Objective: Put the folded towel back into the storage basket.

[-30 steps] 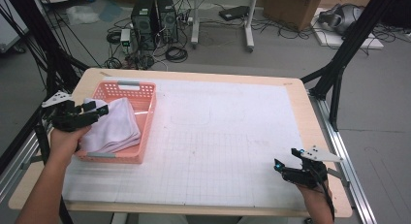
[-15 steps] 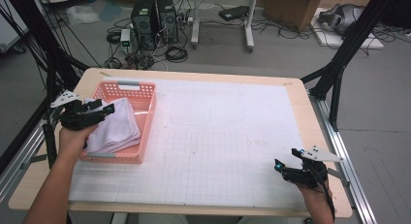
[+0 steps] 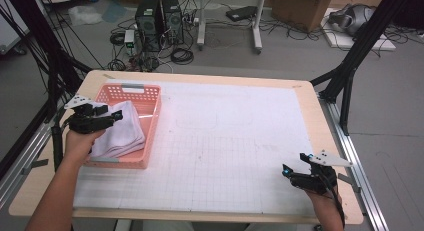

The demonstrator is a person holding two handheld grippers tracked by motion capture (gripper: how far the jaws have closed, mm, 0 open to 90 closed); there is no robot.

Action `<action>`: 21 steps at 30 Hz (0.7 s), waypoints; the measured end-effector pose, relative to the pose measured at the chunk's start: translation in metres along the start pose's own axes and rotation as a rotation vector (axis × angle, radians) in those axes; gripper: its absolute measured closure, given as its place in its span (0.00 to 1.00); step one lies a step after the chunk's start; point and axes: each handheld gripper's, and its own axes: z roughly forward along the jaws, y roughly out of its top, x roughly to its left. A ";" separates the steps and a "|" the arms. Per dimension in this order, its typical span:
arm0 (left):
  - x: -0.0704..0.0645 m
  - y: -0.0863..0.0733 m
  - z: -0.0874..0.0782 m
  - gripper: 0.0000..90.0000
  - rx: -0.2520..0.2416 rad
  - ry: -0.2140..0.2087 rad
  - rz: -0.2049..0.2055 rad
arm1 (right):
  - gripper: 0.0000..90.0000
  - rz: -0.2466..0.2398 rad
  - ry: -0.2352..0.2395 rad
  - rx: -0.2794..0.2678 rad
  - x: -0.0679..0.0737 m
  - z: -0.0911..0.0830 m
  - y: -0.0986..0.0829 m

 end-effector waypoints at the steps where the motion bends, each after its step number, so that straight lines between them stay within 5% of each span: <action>1: 0.000 0.000 0.002 0.37 0.007 0.002 0.007 | 0.23 0.000 0.000 0.000 0.000 0.000 0.000; 4: -0.003 0.000 0.006 0.37 0.018 0.009 0.047 | 0.23 -0.002 -0.002 -0.001 -0.001 0.000 0.000; 8: -0.008 -0.001 0.009 0.38 -0.015 0.015 0.194 | 0.23 -0.001 -0.002 -0.001 -0.001 0.000 -0.001; 11: -0.012 -0.002 0.010 0.39 -0.038 0.010 0.250 | 0.23 0.003 -0.002 0.002 -0.001 -0.001 -0.001; 21: -0.010 -0.003 0.014 0.33 0.011 0.027 0.186 | 0.23 -0.001 0.000 0.004 -0.001 0.000 -0.001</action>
